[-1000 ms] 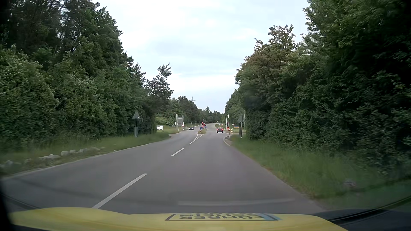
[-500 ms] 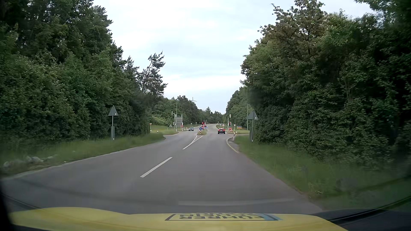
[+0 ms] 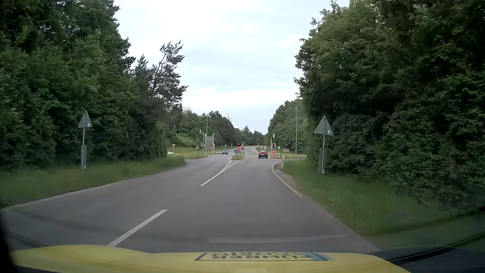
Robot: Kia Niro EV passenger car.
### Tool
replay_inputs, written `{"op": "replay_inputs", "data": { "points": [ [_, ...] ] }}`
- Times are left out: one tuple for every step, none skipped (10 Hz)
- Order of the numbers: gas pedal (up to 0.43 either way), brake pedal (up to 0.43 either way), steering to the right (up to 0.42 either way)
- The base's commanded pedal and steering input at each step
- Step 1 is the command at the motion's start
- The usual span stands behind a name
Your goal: Follow the waypoints while adhering to traffic rules and regulations
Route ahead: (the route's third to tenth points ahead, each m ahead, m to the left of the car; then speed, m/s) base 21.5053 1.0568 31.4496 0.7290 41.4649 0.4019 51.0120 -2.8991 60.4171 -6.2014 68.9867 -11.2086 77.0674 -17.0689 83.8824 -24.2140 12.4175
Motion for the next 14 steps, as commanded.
{"op": "replay_inputs", "data": {
  "points": [
    [0.008, 0.000, 0.000],
    [0.008, 0.000, 0.000],
    [0.008, 0.000, 0.001],
    [0.008, 0.000, 0.004],
    [0.008, 0.000, 0.006],
    [0.008, 0.000, 0.008],
    [0.008, 0.000, 0.008],
    [0.008, 0.000, 0.010],
    [0.008, 0.000, 0.014],
    [0.008, 0.000, 0.019],
    [0.008, 0.000, 0.019],
    [0.008, 0.000, 0.018],
    [0.000, 0.000, 0.018],
    [0.000, 0.000, 0.018]
  ]
}}
